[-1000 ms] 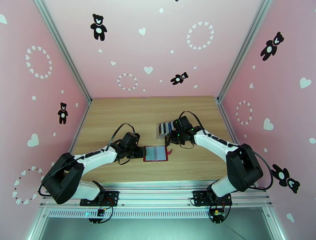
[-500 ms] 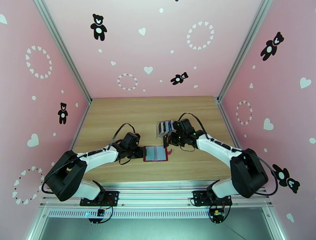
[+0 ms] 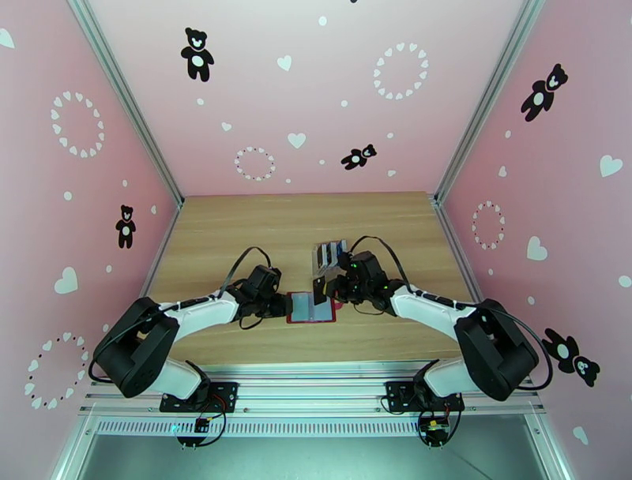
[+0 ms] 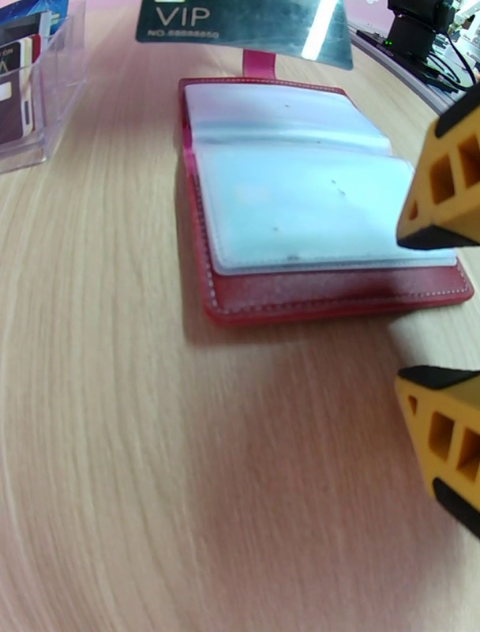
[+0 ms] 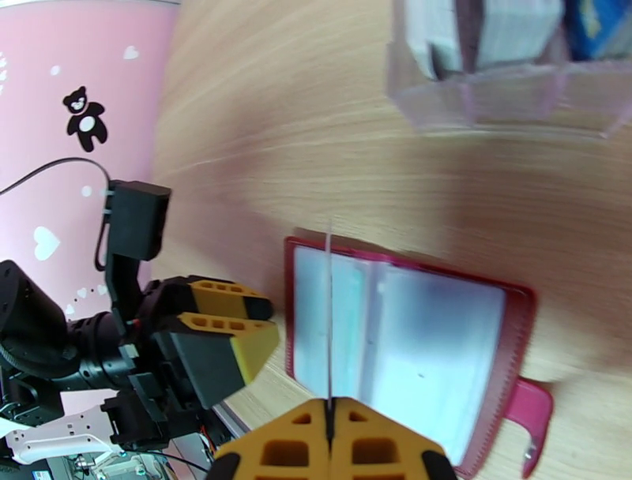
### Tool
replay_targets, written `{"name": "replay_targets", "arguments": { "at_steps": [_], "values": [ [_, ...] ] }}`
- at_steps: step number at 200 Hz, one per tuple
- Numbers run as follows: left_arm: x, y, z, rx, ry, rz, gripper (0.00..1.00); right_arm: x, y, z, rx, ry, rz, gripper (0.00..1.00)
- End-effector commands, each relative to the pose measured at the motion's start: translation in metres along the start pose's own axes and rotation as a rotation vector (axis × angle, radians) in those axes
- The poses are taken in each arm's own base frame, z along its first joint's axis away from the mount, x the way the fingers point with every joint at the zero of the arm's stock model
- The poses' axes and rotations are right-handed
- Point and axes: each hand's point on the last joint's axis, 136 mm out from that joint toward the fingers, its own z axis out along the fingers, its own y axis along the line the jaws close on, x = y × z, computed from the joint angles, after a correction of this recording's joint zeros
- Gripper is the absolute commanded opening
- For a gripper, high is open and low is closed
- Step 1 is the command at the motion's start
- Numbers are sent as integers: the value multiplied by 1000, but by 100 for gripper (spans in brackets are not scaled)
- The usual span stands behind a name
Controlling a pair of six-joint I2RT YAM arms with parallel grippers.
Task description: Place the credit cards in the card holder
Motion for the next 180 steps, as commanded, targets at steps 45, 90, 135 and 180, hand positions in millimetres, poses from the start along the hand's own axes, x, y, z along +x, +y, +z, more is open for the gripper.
{"name": "replay_targets", "arguments": {
  "at_steps": [45, 90, 135, 180],
  "values": [
    [-5, -5, 6, -3, 13, 3, 46, 16, -9, 17, -19, 22, 31, 0],
    [-3, -4, 10, -6, 27, 5, 46, 21, -16, 23, -8, 38, 37, 0],
    [-2, -4, 13, -11, 38, 5, 46, 28, -22, 23, -6, 46, 40, 0],
    [3, -1, 17, -24, 52, -2, 46, 28, -18, 23, -22, 46, 33, 0]
  ]
}}
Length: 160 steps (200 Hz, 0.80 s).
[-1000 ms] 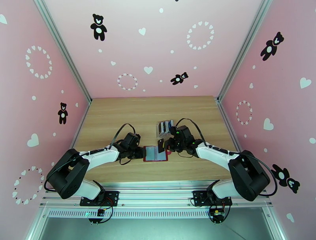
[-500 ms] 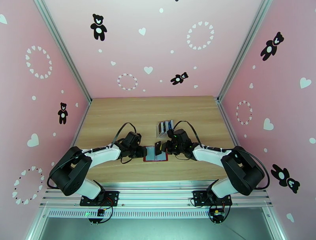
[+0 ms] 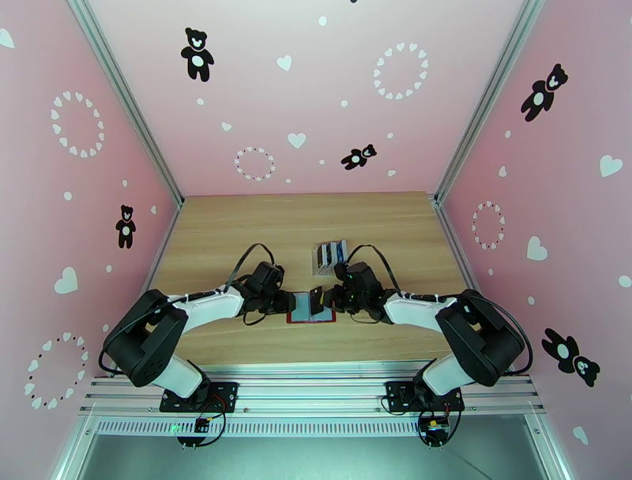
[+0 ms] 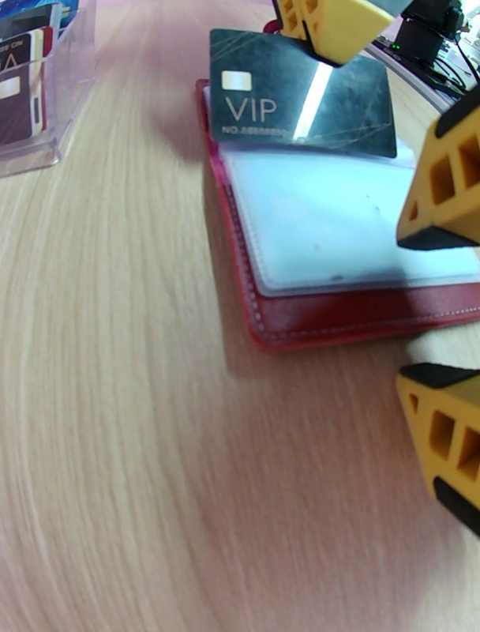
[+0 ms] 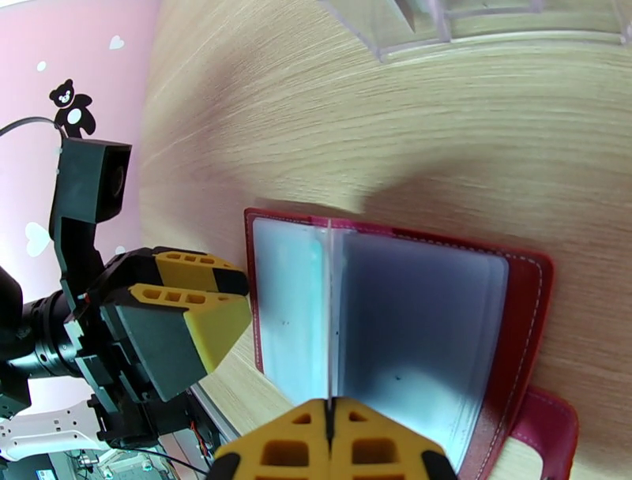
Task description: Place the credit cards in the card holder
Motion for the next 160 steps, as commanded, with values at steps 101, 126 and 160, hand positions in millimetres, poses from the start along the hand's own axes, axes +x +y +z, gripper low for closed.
{"name": "replay_targets", "arguments": {
  "at_steps": [101, 126, 160],
  "values": [
    [19, 12, 8, -36, 38, -13, 46, 9, -2, 5, -13, 11, 2, 0],
    [21, 13, 9, -37, 35, -21, 46, 10, -1, 5, -13, 9, 4, 0],
    [23, 14, 9, -33, 37, -24, 46, 14, -4, 5, -10, 7, 6, 0]
  ]
}}
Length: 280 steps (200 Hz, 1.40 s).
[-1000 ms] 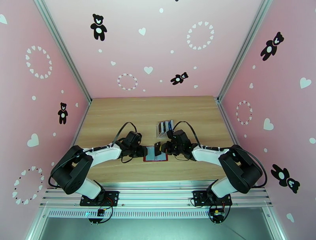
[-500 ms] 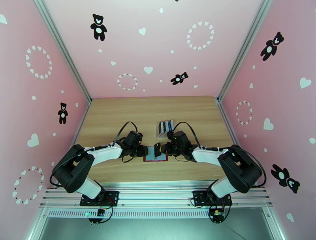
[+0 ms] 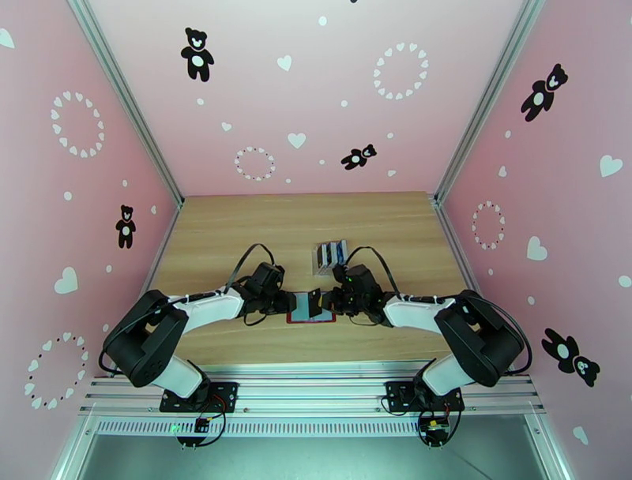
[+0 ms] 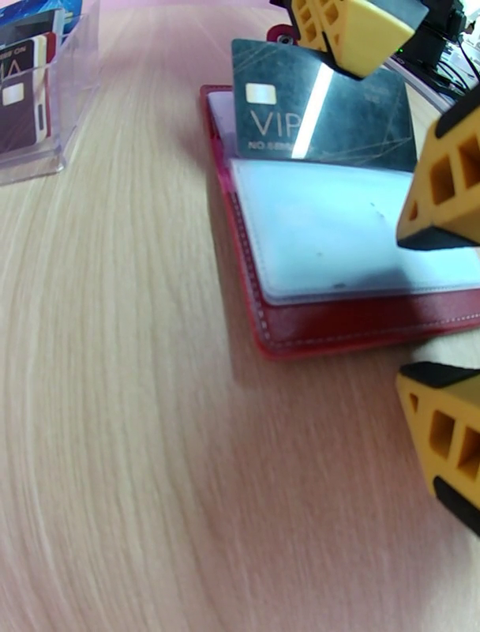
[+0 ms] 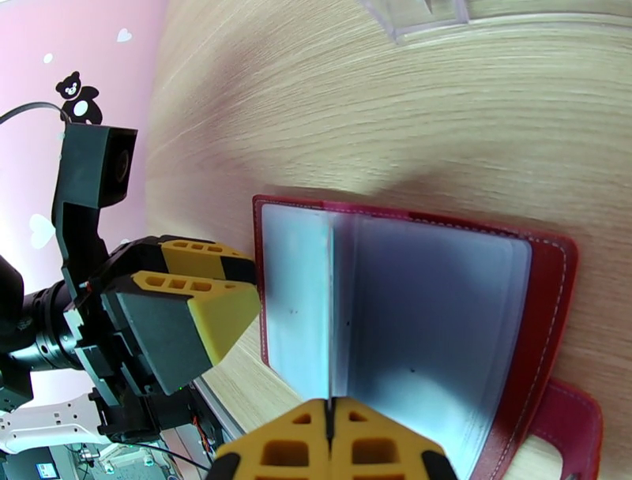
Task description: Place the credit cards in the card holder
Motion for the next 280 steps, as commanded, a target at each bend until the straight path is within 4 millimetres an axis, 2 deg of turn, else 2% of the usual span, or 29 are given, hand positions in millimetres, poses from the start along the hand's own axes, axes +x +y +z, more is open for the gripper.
{"name": "replay_targets", "arguments": {
  "at_steps": [1, 73, 182, 280],
  "values": [
    [23, 16, 7, -52, 57, -15, 46, 3, -5, 2, 3, -5, 5, 0],
    [28, 18, 8, -53, 67, -19, 45, 4, -3, 6, -3, -9, 20, 0],
    [36, 19, 9, -60, 71, -37, 35, 12, -18, 6, 27, -11, 38, 0],
    [49, 17, 15, -70, 87, -34, 29, 12, -21, 10, 30, -13, 45, 0]
  ]
}}
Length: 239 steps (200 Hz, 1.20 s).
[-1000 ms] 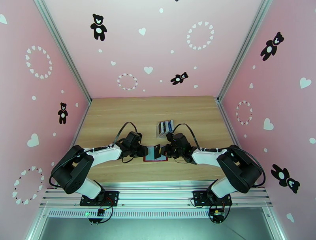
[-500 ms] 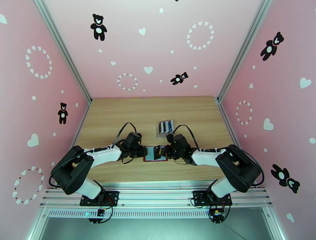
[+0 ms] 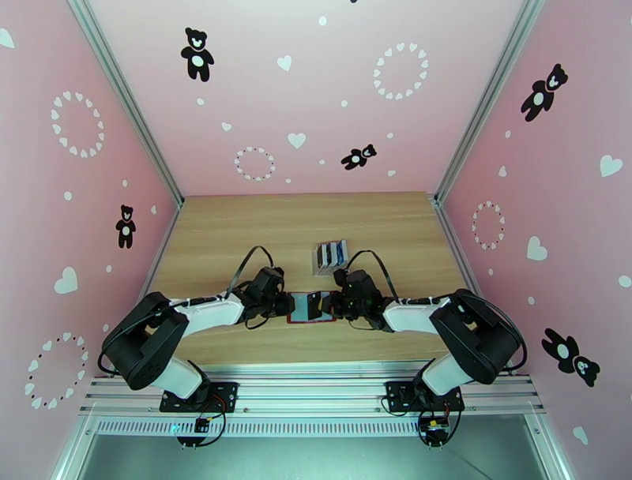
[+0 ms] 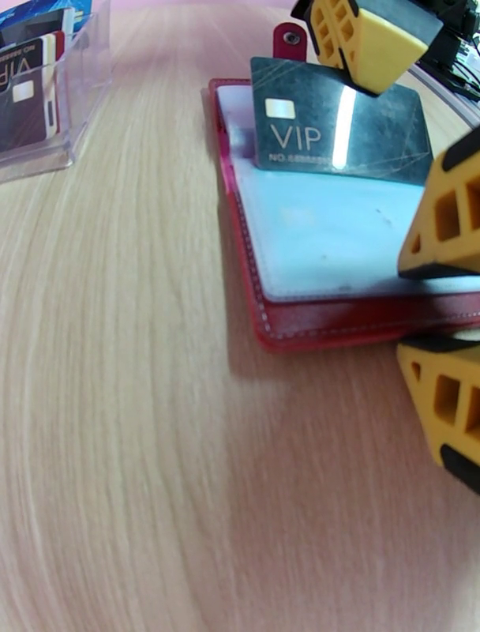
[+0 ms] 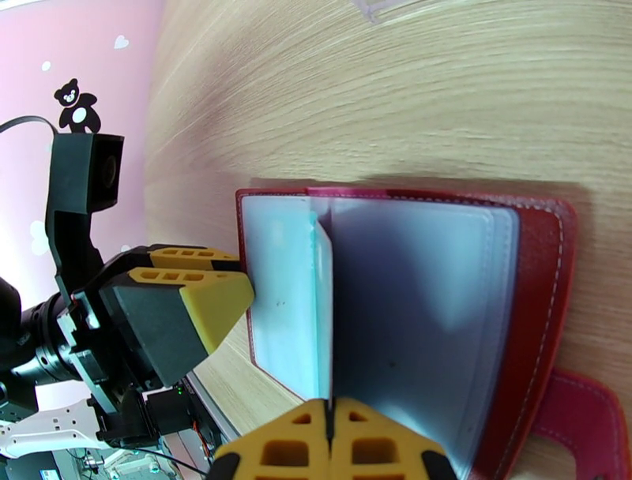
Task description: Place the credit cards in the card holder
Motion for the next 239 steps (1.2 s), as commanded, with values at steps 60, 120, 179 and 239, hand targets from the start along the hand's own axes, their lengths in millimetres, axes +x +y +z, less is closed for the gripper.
{"name": "replay_targets", "arguments": {
  "at_steps": [60, 120, 179, 239],
  "values": [
    [48, 20, 9, -63, 130, -30, 28, 8, -20, 6, 58, 12, 27, 0],
    [52, 23, 8, -67, 138, -32, 28, 10, -25, 7, 71, 17, 25, 0],
    [54, 24, 8, -69, 144, -34, 27, 9, -25, 10, 68, 21, 28, 0],
    [54, 24, 10, -68, 146, -39, 27, 10, -21, 12, 57, 37, 28, 0]
  ]
}}
